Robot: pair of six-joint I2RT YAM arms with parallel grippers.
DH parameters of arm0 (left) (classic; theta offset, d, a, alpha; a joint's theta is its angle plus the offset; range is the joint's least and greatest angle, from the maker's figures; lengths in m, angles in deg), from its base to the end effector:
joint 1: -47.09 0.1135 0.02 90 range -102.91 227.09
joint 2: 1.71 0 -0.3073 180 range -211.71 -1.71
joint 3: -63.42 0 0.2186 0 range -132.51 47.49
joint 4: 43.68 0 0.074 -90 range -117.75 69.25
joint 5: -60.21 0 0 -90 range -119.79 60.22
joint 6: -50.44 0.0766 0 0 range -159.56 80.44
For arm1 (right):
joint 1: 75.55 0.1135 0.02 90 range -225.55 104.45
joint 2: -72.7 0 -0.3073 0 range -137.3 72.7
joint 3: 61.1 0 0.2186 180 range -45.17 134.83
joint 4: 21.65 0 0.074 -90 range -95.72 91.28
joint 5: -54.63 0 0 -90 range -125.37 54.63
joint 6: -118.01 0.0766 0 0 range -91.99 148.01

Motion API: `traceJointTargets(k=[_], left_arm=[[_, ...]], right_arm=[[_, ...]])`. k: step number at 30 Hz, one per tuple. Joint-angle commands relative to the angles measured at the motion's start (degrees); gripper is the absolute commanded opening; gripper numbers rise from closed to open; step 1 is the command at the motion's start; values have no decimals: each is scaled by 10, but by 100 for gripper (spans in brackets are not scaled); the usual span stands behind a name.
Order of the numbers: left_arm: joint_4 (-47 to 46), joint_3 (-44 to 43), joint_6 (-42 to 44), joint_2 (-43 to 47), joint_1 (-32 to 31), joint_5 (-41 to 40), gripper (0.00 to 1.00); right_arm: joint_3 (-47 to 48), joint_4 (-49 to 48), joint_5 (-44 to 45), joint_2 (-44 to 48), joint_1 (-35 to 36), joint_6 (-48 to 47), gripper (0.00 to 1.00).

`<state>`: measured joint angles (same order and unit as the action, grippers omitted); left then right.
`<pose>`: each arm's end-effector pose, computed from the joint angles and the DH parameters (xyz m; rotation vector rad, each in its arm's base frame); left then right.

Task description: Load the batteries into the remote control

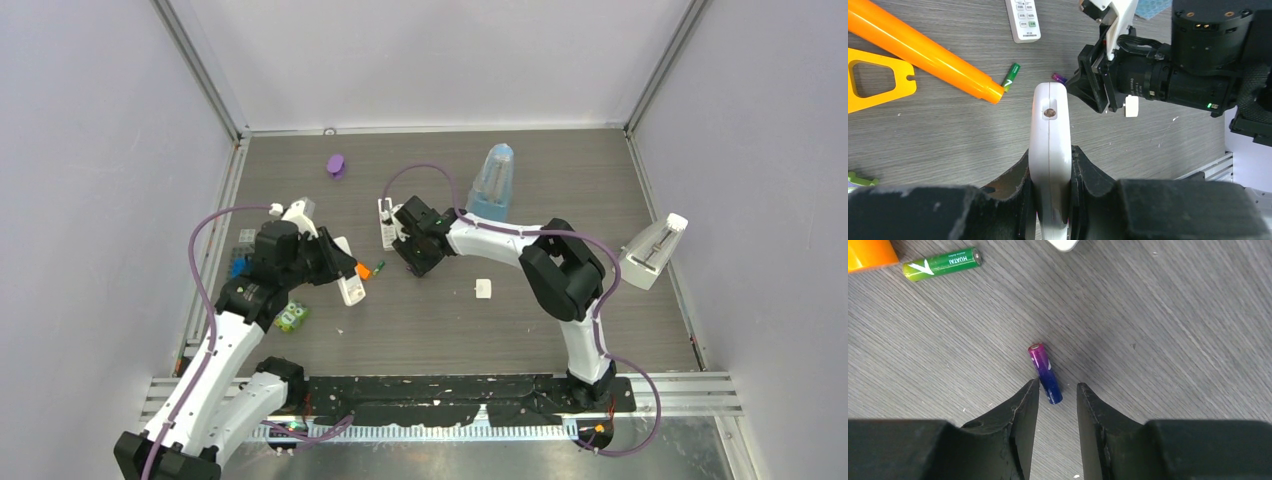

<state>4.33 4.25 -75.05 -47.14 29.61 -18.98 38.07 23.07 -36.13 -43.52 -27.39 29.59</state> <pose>0.1292 -0.0558 0.3003 -0.2408 2.2380 -0.7204 0.2901 0.3255 0.1924 -1.0654 2.4637 0.3000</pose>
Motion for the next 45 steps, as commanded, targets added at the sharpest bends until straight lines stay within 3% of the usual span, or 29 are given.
traceJointTargets(k=[1,5,9,16,22,28,30,34,39,42,45], left_arm=[[-32,2,-2,13,7,19,0],[-30,3,-3,17,9,23,0],[-30,6,-3,20,10,24,0],[-33,7,-11,19,12,37,0],[-44,12,-11,40,12,61,0],[-70,24,-7,76,13,73,0],[-72,23,-8,80,13,78,0],[-74,15,-15,70,13,102,0],[-100,12,-31,61,14,140,0],[-112,15,-38,61,14,154,0],[-128,23,-46,66,14,163,0]], right_arm=[[24,1,0,-13,10,3,38],[28,0,5,-19,11,15,28],[31,15,32,-16,11,57,10],[-4,25,37,44,12,162,5],[-106,-53,-73,176,14,154,5],[-293,-263,-276,380,15,106,5],[-320,-293,-327,440,17,102,5],[-332,-332,-448,543,25,101,5],[-303,-327,-614,603,41,86,5],[-283,-284,-619,629,47,62,5],[-265,-217,-532,630,48,46,5]])
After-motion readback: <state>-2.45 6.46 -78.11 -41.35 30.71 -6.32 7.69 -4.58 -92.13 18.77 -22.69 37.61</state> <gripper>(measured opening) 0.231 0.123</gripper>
